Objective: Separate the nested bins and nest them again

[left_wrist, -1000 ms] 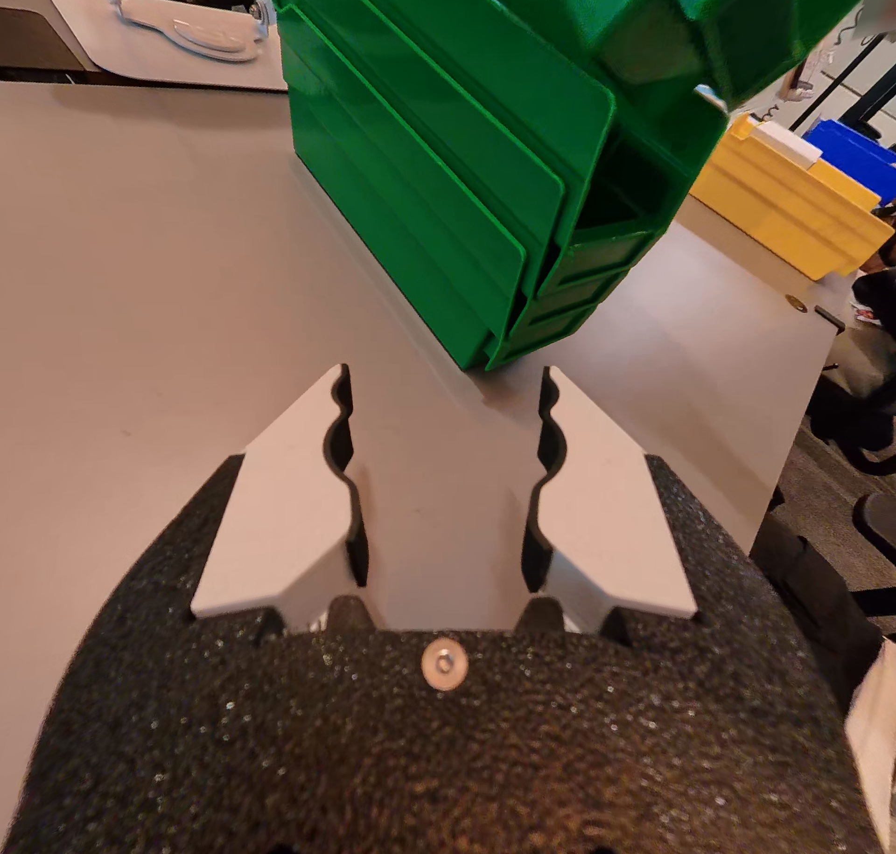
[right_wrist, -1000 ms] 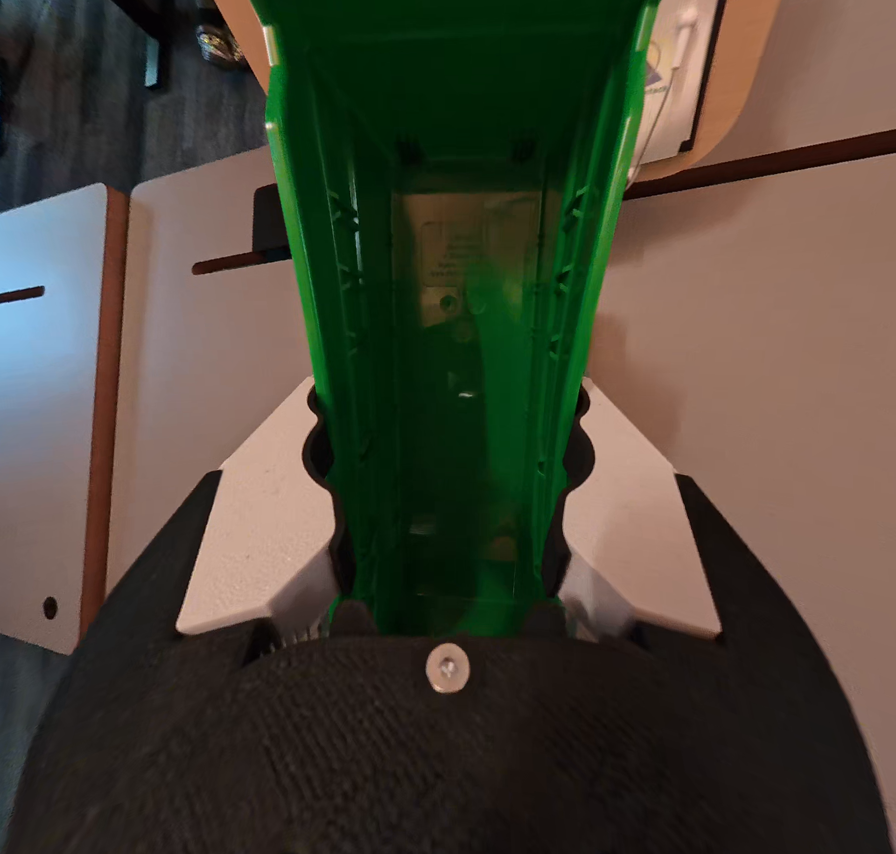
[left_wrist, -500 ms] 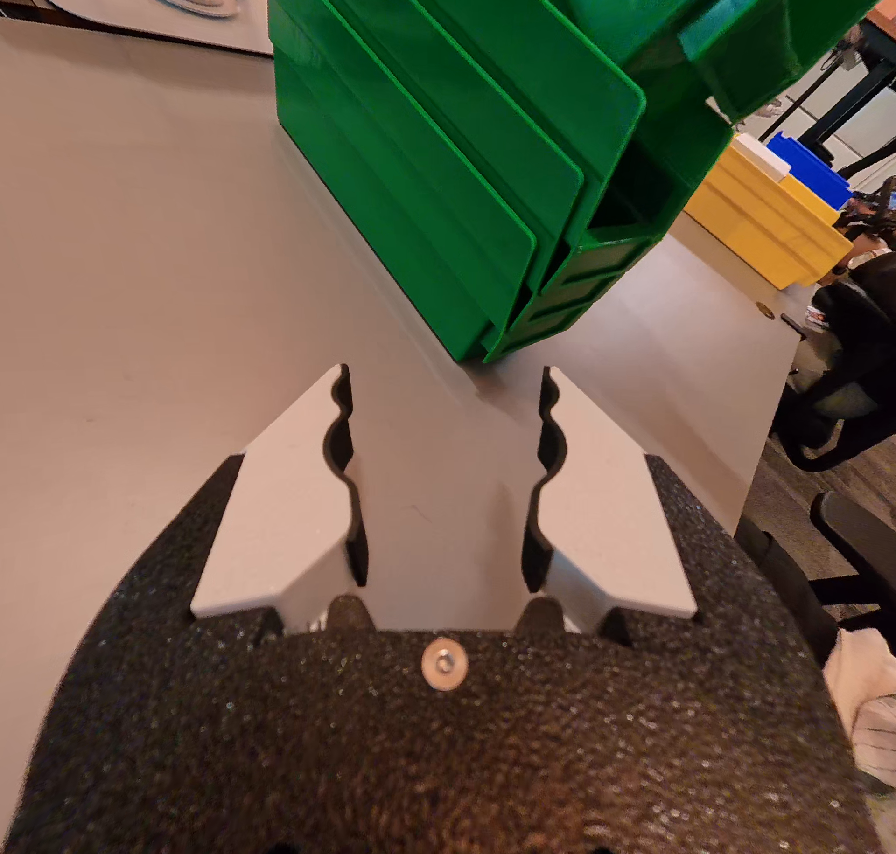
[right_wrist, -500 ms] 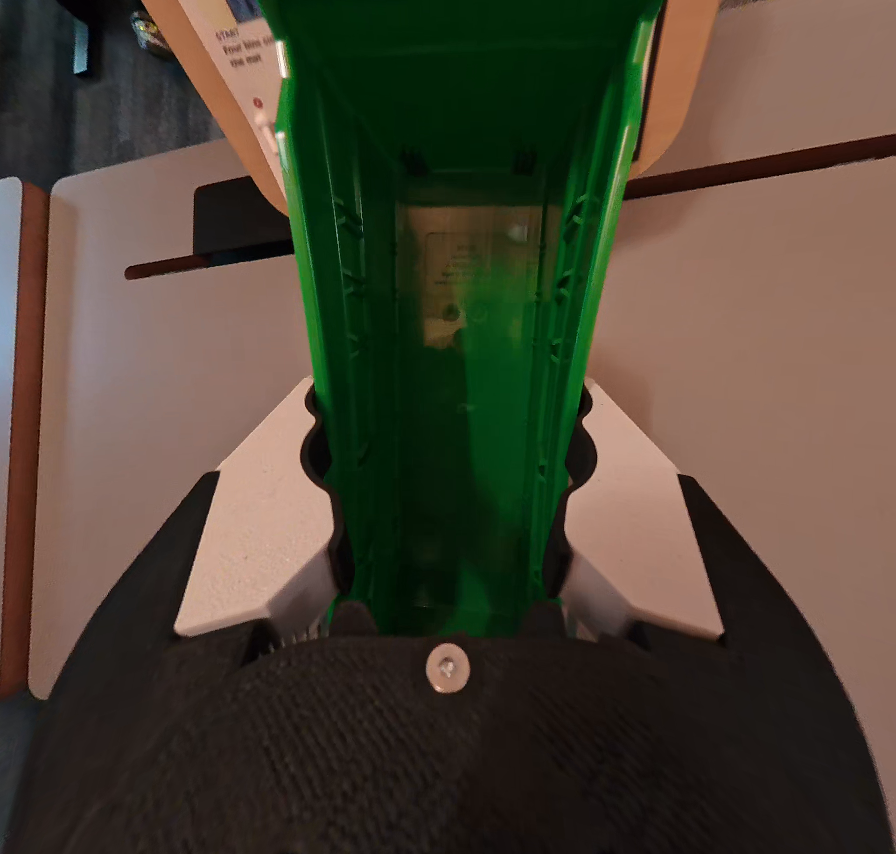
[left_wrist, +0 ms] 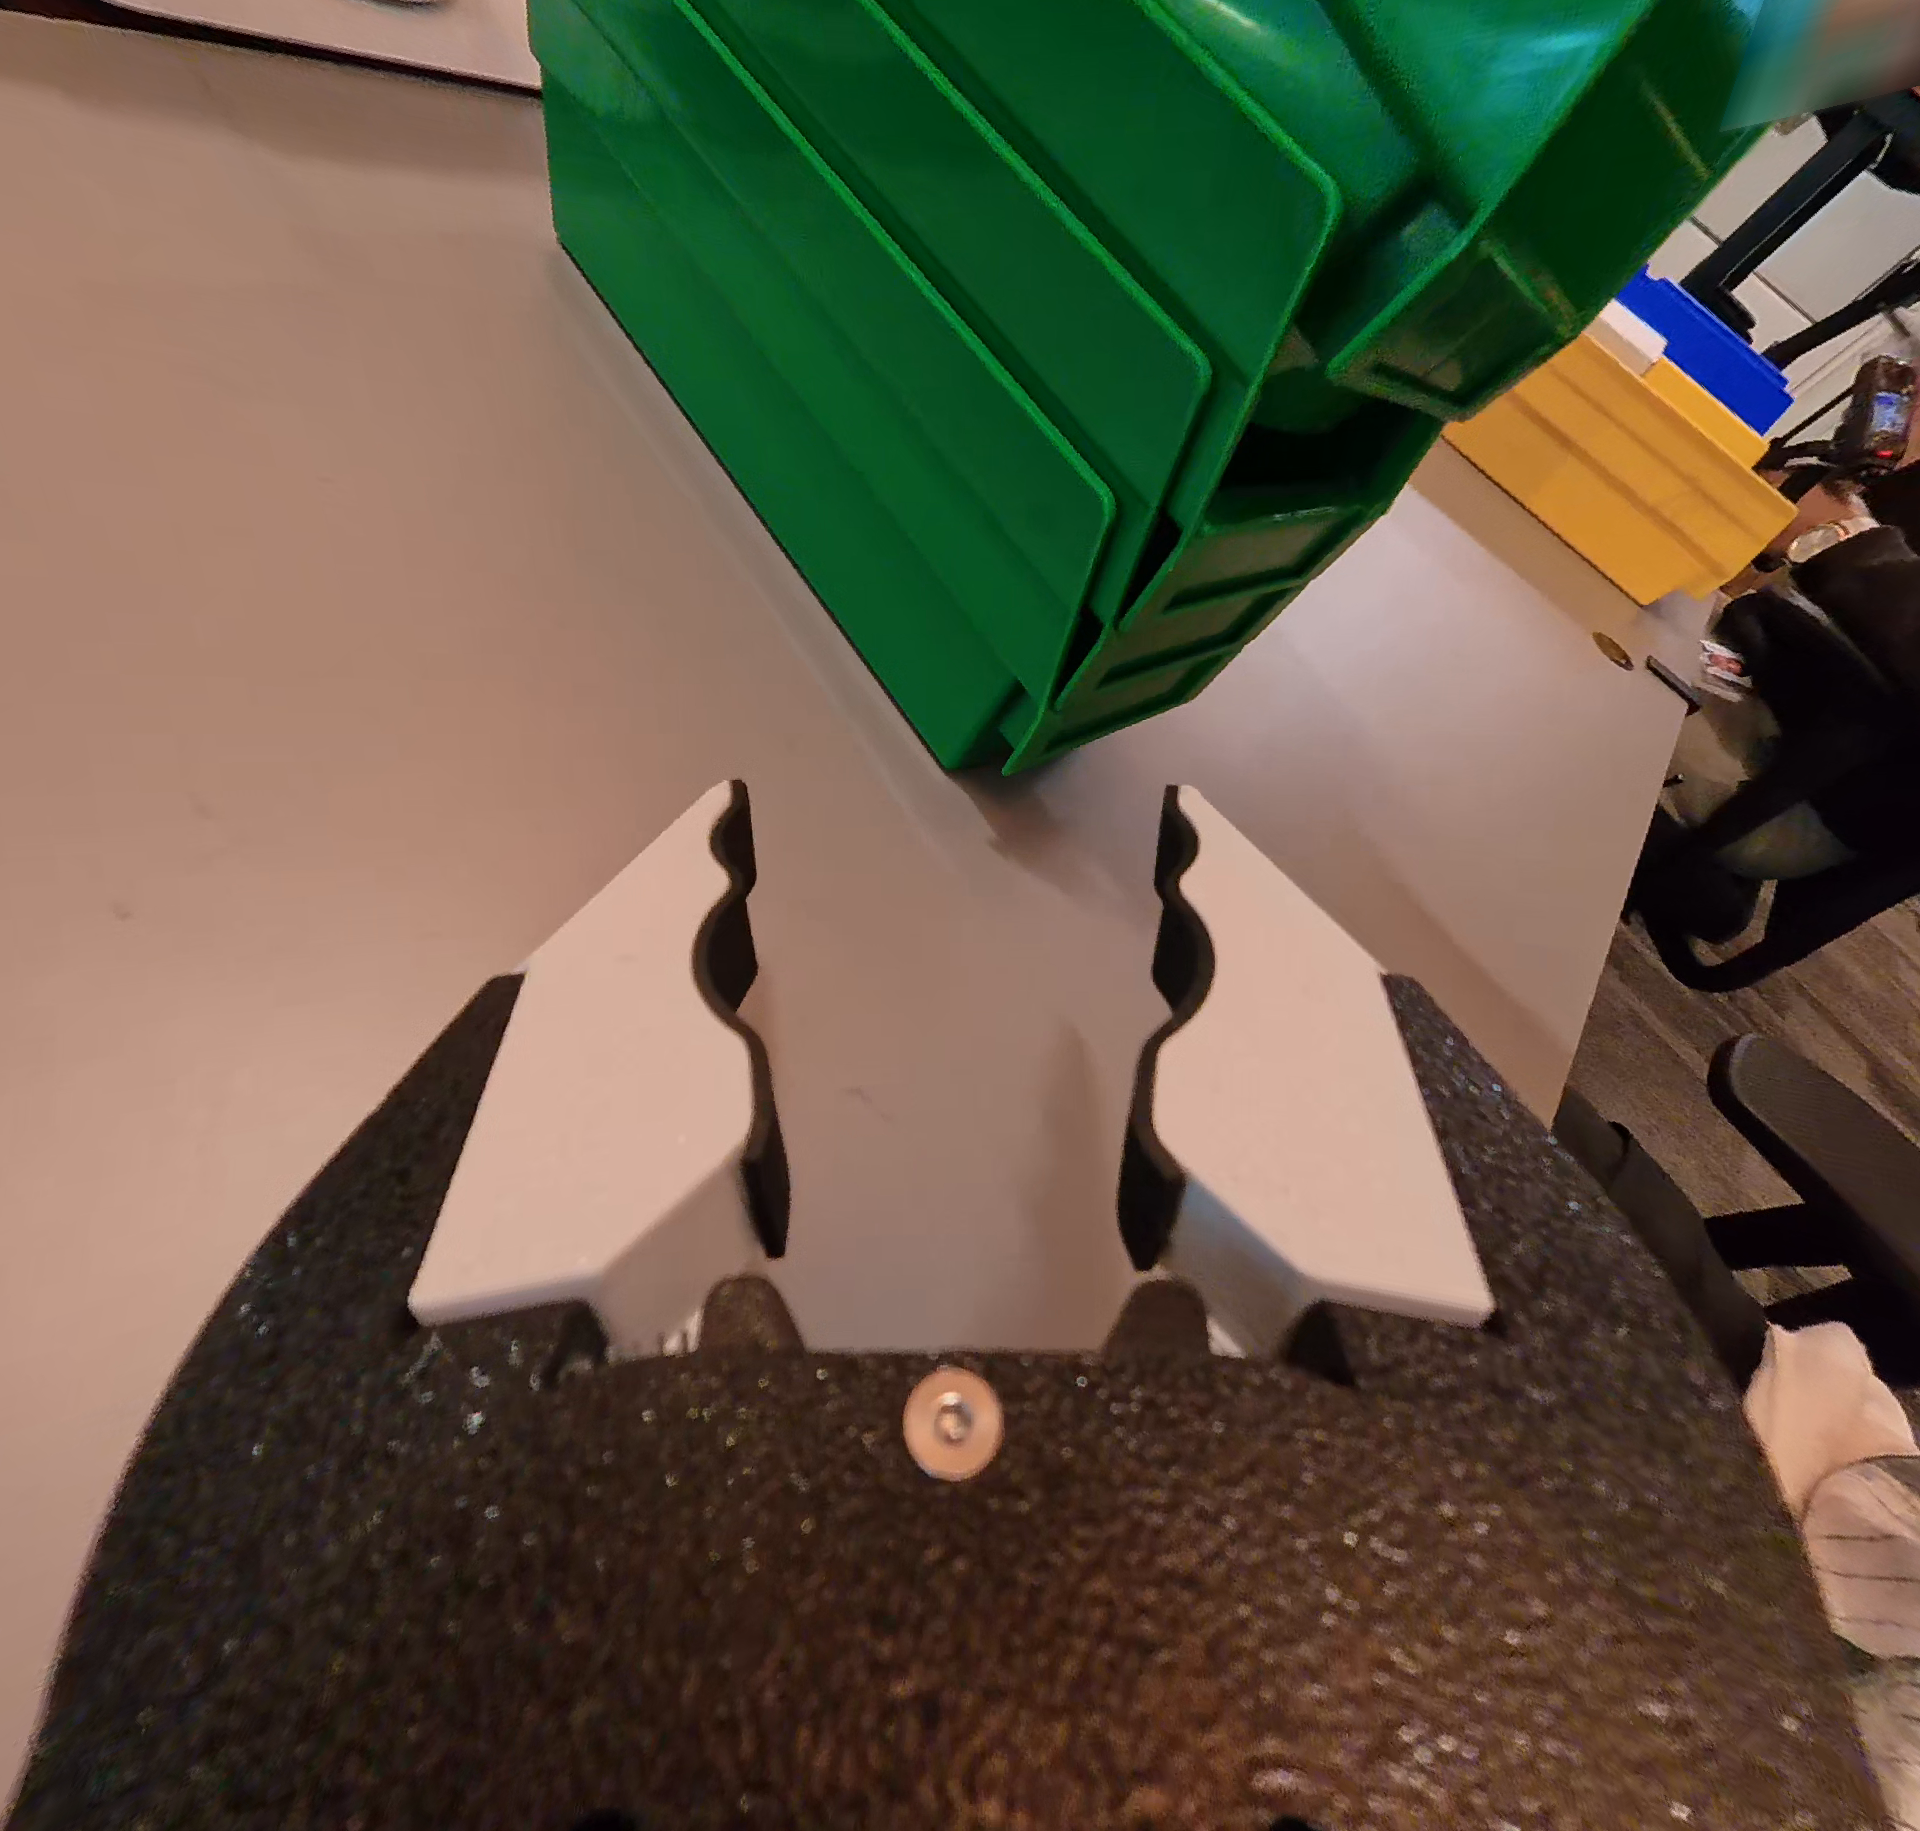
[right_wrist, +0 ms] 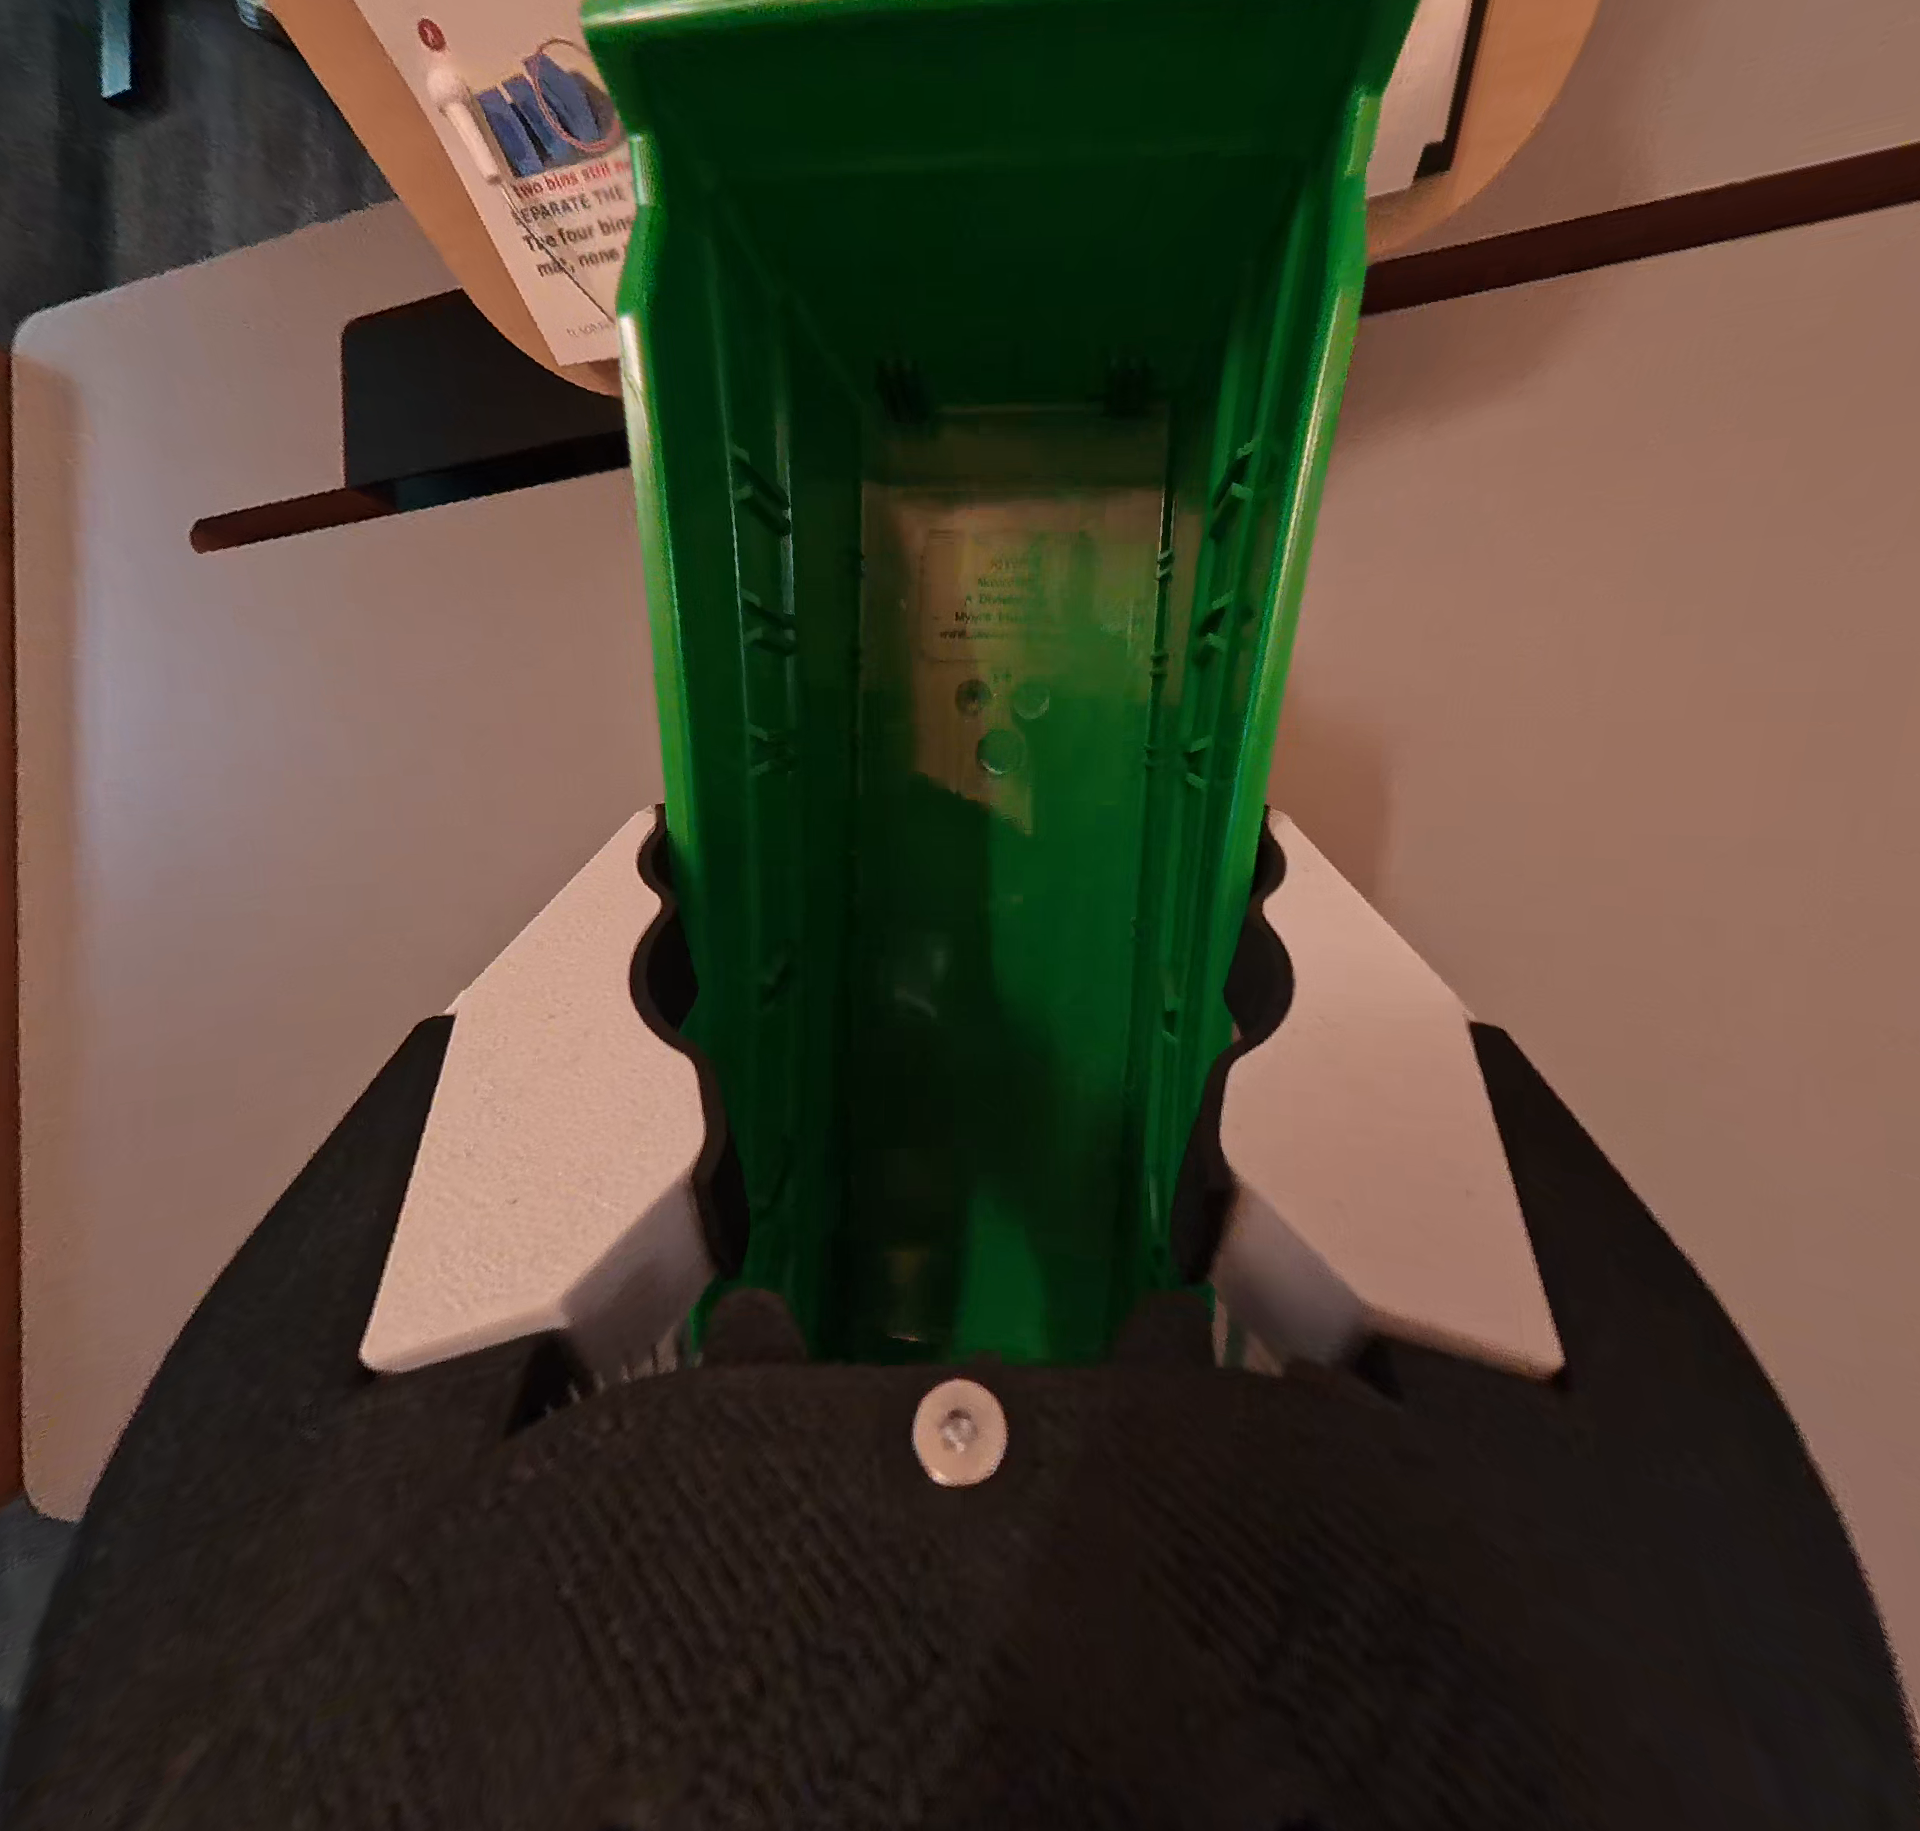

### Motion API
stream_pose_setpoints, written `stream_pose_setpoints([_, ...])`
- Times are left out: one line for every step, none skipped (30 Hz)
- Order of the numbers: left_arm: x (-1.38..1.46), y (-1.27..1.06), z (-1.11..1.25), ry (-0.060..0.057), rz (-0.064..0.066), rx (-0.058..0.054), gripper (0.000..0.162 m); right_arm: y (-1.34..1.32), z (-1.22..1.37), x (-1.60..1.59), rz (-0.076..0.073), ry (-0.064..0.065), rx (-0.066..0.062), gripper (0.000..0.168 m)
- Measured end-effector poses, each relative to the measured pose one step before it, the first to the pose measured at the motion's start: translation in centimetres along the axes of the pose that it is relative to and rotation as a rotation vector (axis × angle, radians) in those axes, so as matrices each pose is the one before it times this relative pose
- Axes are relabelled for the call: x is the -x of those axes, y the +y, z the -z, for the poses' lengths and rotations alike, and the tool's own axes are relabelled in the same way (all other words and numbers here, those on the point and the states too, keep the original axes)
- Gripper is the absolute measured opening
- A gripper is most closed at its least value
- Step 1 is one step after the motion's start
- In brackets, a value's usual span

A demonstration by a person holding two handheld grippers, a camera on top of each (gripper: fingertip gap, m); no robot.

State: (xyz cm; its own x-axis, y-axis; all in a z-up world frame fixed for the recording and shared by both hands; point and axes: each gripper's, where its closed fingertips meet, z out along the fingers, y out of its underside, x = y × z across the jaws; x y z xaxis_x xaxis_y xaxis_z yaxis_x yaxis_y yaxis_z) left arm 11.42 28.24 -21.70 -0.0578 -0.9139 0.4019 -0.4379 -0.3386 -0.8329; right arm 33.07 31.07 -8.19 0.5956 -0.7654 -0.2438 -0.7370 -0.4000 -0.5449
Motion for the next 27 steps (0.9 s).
stream_pose_setpoints([-0.071,0.043,-0.037,0.0018,-0.0004,0.0023,0.076,0.144,-0.225,-0.016,0.0005,0.0087,-0.0032,0.108])
stream_pose_setpoints([-0.068,0.044,-0.026,0.0011,-0.0014,0.0024,0.076,0.121,-0.235,0.020,0.0043,0.0085,-0.0022,0.109])
stream_pose_setpoints([-0.068,0.039,-0.005,0.0010,-0.0024,0.0030,0.076,0.129,-0.239,0.118,0.0085,0.0032,0.0013,0.109])
stream_pose_setpoints([-0.040,0.022,0.009,0.0004,-0.0032,0.0025,0.076,0.133,-0.220,0.072,0.0087,0.0048,0.0035,0.110])
stream_pose_setpoints([0.010,-0.009,0.027,-0.0016,-0.0032,0.0010,0.076,0.097,-0.187,0.015,0.0062,0.0066,0.0015,0.112])
stream_pose_setpoints([0.060,-0.009,0.038,-0.0029,-0.0011,-0.0009,0.076,0.047,-0.159,-0.009,0.0017,0.0041,-0.0035,0.114])
stream_pose_setpoints([0.085,-0.001,0.012,-0.0012,0.0027,-0.0013,0.076,0.056,-0.179,-0.037,-0.0030,0.0019,-0.0040,0.115])
stream_pose_setpoints([0.072,0.022,-0.013,0.0023,0.0054,0.0000,0.076,0.082,-0.195,-0.020,0.0015,0.0002,-0.0026,0.117])
stream_pose_setpoints([0.062,0.052,-0.032,0.0040,0.0071,0.0003,0.076,-0.037,-0.162,0.027,0.0026,-0.0032,-0.0091,0.118])
stream_pose_setpoints([0.054,0.051,-0.034,0.0048,0.0082,0.0010,0.076,0.002,-0.172,0.038,0.0010,-0.0055,-0.0063,0.119])
stream_pose_setpoints([0.025,0.043,-0.029,0.0051,0.0080,0.0011,0.076,0.143,-0.214,0.232,-0.0054,-0.0209,0.0020,0.114])
stream_pose_setpoints([0.014,0.026,-0.008,0.0042,0.0073,-0.0003,0.076,0.250,-0.271,0.183,-0.0189,-0.0244,0.0080,0.110])
stream_pose_setpoints([-0.012,-0.012,0.014,0.0034,0.0057,-0.0014,0.076,0.233,-0.272,0.026,-0.0164,-0.0165,0.0089,0.111])
stream_pose_setpoints([-0.049,-0.038,0.032,0.0029,0.0021,-0.0023,0.076,-0.007,-0.128,-0.117,0.0040,-0.0042,-0.0011,0.111])
stream_pose_setpoints([-0.048,-0.058,0.040,0.0012,-0.0010,-0.0022,0.076,-0.049,0.011,-0.128,0.0129,-0.0028,0.0025,0.105])
stream_pose_setpoints([-0.033,-0.066,0.029,-0.0004,-0.0030,-0.0024,0.076,-0.166,0.065,-0.086,0.0099,-0.0056,-0.0033,0.102])
stream_pose_setpoints([-0.038,-0.031,0.009,-0.0006,-0.0029,-0.0009,0.076,-0.191,0.112,0.011,-0.0022,-0.0132,-0.0052,0.102])
stream_pose_setpoints([-0.030,-0.008,-0.033,0.0000,-0.0017,0.0008,0.076,-0.236,0.180,0.146,-0.0117,-0.0216,-0.0047,0.105])
stream_pose_setpoints([-0.042,0.039,-0.058,0.0011,-0.0007,0.0022,0.076,-0.272,0.229,0.253,-0.0106,-0.0236,-0.0032,0.109])
stream_pose_setpoints([-0.039,0.077,-0.076,0.0016,-0.0002,0.0038,0.076,-0.279,0.281,0.334,-0.0020,-0.0242,-0.0002,0.115])
stream_pose_setpoints([-0.037,0.085,-0.072,0.0013,0.0002,0.0044,0.077,-0.239,0.314,0.402,0.0125,-0.0267,0.0045,0.120])
stream_pose_setpoints([-0.051,0.089,-0.045,0.0013,-0.0005,0.0050,0.077,-0.269,0.391,0.317,0.0280,-0.0216,0.0043,0.123])
stream_pose_setpoints([-0.009,0.060,-0.040,-0.0009,-0.0016,0.0035,0.077,-0.381,0.513,-0.023,0.0369,-0.0023,-0.0062,0.125])
stream_pose_setpoints([0.033,0.011,-0.027,-0.0034,-0.0014,0.0010,0.077,-0.458,0.588,-0.298,0.0342,0.0119,-0.0132,0.128])
stream_pose_setpoints([0.008,0.012,-0.041,-0.0021,0.0001,0.0009,0.077,-0.518,0.607,-0.148,0.0358,-0.0003,-0.0190,0.128])
stream_pose_setpoints([-0.032,0.025,-0.043,0.0005,0.0014,0.0011,0.077,-0.512,0.652,-0.120,0.0364,-0.0049,-0.0201,0.128])
stream_pose_setpoints([-0.060,0.057,-0.047,0.0013,0.0005,0.0022,0.077,-0.542,0.735,-0.347,0.0368,0.0077,-0.0256,0.129])
